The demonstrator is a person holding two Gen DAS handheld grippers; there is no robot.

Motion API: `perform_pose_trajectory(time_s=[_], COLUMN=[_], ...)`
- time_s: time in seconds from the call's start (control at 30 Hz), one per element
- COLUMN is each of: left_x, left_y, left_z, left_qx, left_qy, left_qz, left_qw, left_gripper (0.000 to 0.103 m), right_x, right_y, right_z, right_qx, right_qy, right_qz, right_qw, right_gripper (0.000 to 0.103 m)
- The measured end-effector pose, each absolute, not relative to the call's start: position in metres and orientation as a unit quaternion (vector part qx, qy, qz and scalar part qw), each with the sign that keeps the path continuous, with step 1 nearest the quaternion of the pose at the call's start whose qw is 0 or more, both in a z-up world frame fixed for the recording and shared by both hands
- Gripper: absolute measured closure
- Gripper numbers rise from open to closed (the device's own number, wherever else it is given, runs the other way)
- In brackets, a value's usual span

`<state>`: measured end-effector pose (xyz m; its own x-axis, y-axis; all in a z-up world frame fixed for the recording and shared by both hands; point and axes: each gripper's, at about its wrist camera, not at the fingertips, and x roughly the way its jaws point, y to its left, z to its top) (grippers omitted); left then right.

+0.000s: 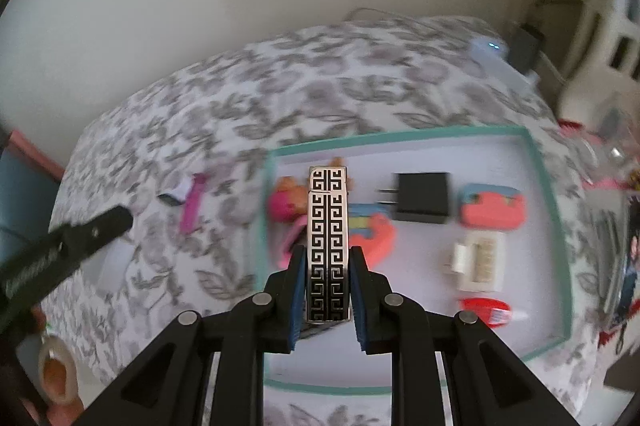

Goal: Organize rigid objects
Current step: 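Carry the gold bar and white cube charger over the tray with both tools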

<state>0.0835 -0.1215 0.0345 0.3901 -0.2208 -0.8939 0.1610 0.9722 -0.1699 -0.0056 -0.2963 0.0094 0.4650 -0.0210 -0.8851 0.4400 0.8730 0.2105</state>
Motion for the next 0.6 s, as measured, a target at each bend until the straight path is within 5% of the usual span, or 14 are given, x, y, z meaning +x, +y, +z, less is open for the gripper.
perform_pose_trajectory(time_s=[0.6], left_x=[0.021], left_y=[-0.233], left_z=[0.000], left_qx=[0.068], left_qy=[0.575], left_qz=[-0.247], left_qw=[0.777], left_gripper=[0.046], right_x=[-0.054], right_y=[-0.391], right_z=[-0.014], right_qx=[0.262], right_qy=[0.506], right_qz=[-0.264], right_qw=[0.778], right_gripper=[0.081])
